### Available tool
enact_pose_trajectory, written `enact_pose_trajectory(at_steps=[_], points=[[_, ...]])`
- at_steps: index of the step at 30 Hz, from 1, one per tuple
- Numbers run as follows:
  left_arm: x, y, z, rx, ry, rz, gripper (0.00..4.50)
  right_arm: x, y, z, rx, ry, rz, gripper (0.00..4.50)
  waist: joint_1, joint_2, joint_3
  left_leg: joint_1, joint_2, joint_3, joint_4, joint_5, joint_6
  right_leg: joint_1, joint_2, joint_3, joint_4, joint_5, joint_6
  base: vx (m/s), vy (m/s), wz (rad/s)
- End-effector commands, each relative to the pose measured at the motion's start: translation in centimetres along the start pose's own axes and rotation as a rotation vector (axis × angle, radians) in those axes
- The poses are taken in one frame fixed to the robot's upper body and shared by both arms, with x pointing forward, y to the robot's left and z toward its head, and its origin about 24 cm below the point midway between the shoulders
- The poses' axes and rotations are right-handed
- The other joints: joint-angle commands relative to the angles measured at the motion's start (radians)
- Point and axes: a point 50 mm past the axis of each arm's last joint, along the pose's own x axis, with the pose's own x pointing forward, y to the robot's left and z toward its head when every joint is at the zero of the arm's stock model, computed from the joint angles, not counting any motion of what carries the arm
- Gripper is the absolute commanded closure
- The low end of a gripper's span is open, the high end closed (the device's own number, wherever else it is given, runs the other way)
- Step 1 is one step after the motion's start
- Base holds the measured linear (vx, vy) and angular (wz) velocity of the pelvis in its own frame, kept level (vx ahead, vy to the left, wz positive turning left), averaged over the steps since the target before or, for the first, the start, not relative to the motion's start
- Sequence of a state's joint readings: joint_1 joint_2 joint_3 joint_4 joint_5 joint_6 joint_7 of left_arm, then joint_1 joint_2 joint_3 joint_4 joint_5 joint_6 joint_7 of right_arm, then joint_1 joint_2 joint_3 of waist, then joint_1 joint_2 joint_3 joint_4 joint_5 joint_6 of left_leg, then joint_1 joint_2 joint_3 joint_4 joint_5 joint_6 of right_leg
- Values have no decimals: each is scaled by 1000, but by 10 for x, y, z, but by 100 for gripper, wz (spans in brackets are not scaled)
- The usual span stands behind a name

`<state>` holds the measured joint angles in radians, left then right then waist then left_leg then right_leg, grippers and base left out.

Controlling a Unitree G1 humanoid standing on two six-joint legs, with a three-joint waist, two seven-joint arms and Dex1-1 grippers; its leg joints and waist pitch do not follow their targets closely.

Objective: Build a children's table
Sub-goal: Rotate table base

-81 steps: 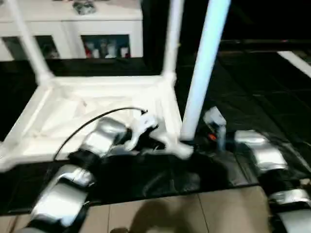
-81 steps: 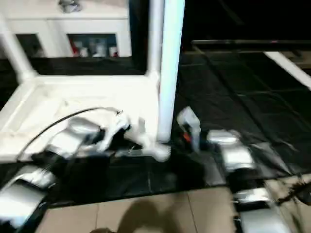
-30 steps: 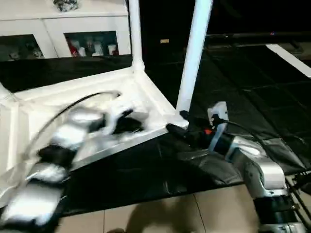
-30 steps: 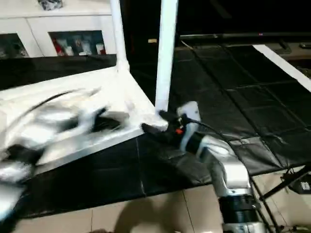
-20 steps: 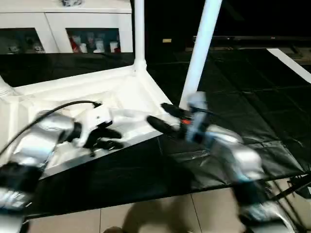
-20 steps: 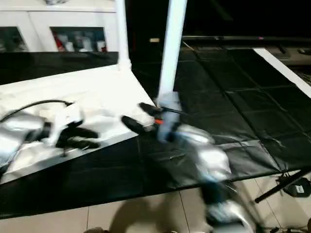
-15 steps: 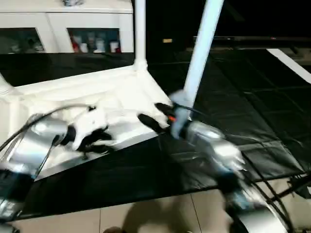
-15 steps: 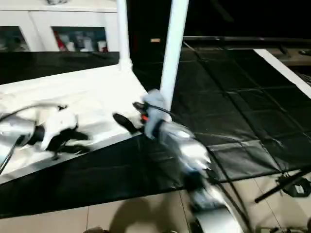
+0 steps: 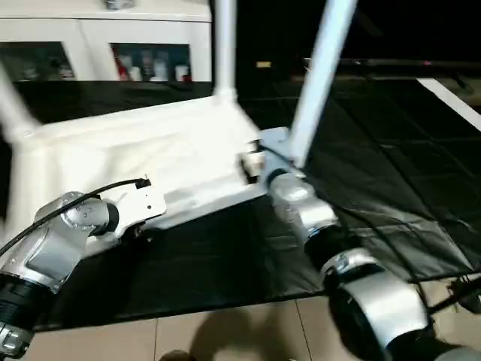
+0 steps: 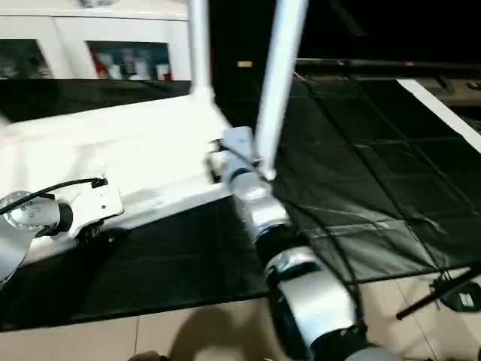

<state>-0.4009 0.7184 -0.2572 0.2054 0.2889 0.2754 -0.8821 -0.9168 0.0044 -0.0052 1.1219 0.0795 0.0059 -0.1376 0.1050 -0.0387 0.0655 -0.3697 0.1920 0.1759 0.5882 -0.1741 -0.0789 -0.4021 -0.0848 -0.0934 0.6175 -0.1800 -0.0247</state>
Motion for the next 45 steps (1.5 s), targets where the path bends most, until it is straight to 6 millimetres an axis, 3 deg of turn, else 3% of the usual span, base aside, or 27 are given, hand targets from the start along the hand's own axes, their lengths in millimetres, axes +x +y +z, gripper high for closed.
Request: enact_pose_trajectory(at_steps=[1,5,8,12,13,14,15,16,17,19,21,22,25,28,32,38,39,40,45], points=[[-5,16,6,10,-30,101,191,2,-31,0,9,4,-141,0,-12,20,-75,32,38,-4,-75,-248,-69,30,-61,65,-57,-163,-153,0,0,0],[0,17,16,3,-106,140,191,2,-55,-1,4,6,-226,0,-6,16,-81,18,33,-3,-68,-175,-51,43,-59,62,-42,-60,-166,0,0,0],[5,13,34,-144,-308,157,191,1,-79,0,-3,-5,-281,0,-4,14,-82,13,32,-2,-66,-163,-44,48,-63,62,-41,-49,-175,0,0,0],[5,1,43,-307,-445,104,191,0,-87,2,-27,-37,-241,0,-9,13,-82,6,32,-2,-61,-172,-32,53,-63,59,-41,-58,-181,0,0,0],[2,-8,43,-387,-487,53,191,0,-88,4,-37,-55,-195,0,-14,16,-80,3,31,-2,-60,-182,-25,53,-63,59,-42,-71,-185,0,0,0],[-3,-23,38,-527,-529,-34,160,-1,-88,5,-52,-88,-106,0,-18,14,-81,2,33,-2,-59,-189,-22,54,-66,60,-42,-76,-189,0,0,0],[-3,-23,38,-527,-529,-34,155,-1,-88,5,-52,-88,-106,0,-26,7,-76,-6,35,-3,-60,-195,-13,58,-67,58,-45,-99,-194,0,0,0],[-9,-39,22,-629,-507,-79,152,-4,-83,3,-36,-116,72,0,-31,7,-78,-3,32,0,-55,-209,5,55,-62,59,-47,-117,-194,0,0,0],[-11,-43,18,-653,-498,-92,152,-5,-81,2,-29,-124,128,0,-34,2,-76,-7,34,-2,-57,-206,15,57,-63,58,-49,-126,-192,0,0,0],[-16,-49,10,-686,-480,-110,143,-8,-77,0,-11,-144,230,0,-42,7,-73,-4,36,-1,-56,-207,43,54,-58,59,-57,-158,-191,0,0,0],[-19,-51,3,-693,-457,-99,124,-10,-76,-3,11,-149,268,0,-40,7,-70,3,38,0,-57,-219,45,49,-53,58,-64,-194,-195,0,0,0],[-31,-50,-22,-693,-372,-63,115,-19,-72,-10,74,-183,354,0,-39,6,-66,2,39,-2,-60,-232,47,49,-53,59,-68,-219,-186,0,0,0],[-44,-42,-36,-707,-336,-17,80,-26,-67,-16,97,-204,411,0,-38,7,-63,10,41,-6,-67,-258,34,44,-50,59,-75,-285,-164,0,0,0],[-64,-26,-48,-736,-303,82,69,-37,-60,-18,92,-228,508,0,-38,19,-61,19,43,-9,-71,-299,12,37,-48,58,-74,-302,-177,0,0,0],[-82,-9,-61,-750,-279,178,37,-53,-51,-22,76,-195,698,0,-38,20,-60,19,42,-13,-75,-323,12,40,-49,60,-79,-317,-165,0,0,0],[-91,13,-63,-739,-339,238,8,-62,-59,-42,-49,-36,709,0,-27,19,-60,23,40,-14,-75,-325,-8,38,-52,61,-80,-331,-170,0,0,0],[-89,17,-64,-753,-342,256,8,-61,-61,-47,-56,-1,695,0,-22,28,-62,26,41,-14,-74,-327,-14,37,-55,62,-80,-325,-172,0,0,0],[-87,19,-64,-763,-342,269,8,-61,-62,-50,-60,23,686,0,-22,24,-60,26,39,-12,-75,-332,-18,37,-53,61,-83,-327,-170,0,0,0],[-82,34,-56,-761,-408,347,8,-65,-66,-55,-79,72,632,0,-13,22,-67,23,40,-13,-72,-283,-17,44,-55,62,-74,-248,-178,0,0,0]])
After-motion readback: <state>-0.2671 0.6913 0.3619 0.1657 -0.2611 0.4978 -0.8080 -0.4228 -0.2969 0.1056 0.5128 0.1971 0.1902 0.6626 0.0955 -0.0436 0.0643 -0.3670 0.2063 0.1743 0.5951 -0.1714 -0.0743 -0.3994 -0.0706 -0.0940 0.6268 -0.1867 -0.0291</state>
